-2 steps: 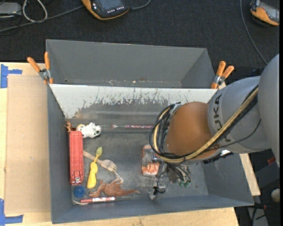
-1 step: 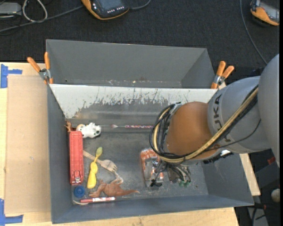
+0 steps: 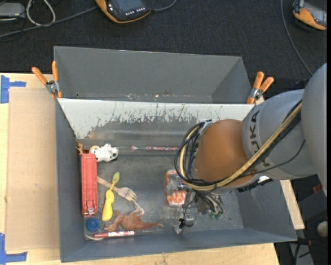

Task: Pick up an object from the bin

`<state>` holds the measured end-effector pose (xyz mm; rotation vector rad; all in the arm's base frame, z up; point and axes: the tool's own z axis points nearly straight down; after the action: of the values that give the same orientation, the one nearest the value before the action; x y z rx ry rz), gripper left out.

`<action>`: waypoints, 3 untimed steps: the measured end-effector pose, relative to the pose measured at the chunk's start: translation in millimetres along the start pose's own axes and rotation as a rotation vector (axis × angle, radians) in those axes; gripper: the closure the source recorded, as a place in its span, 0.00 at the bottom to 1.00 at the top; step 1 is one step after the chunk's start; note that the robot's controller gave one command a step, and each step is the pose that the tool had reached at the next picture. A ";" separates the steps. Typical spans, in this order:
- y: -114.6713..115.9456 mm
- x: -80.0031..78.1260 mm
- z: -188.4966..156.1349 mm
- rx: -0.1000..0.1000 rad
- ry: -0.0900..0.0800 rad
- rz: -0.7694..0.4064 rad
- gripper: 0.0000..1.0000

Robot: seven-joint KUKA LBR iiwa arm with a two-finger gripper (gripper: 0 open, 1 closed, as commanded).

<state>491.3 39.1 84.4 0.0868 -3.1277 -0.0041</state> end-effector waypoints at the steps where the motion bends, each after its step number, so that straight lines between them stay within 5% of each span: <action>1: -0.2 0.0 0.0 0.000 0.000 0.002 1.00; 2: -0.3 0.0 0.0 0.000 0.000 0.002 0.00; 3: -0.3 0.0 0.0 0.000 0.000 0.003 0.00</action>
Offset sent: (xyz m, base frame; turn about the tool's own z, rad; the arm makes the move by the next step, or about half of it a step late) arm 0.0000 0.0000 0.0000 0.0000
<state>491.4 38.8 84.4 0.0825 -3.1278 -0.0043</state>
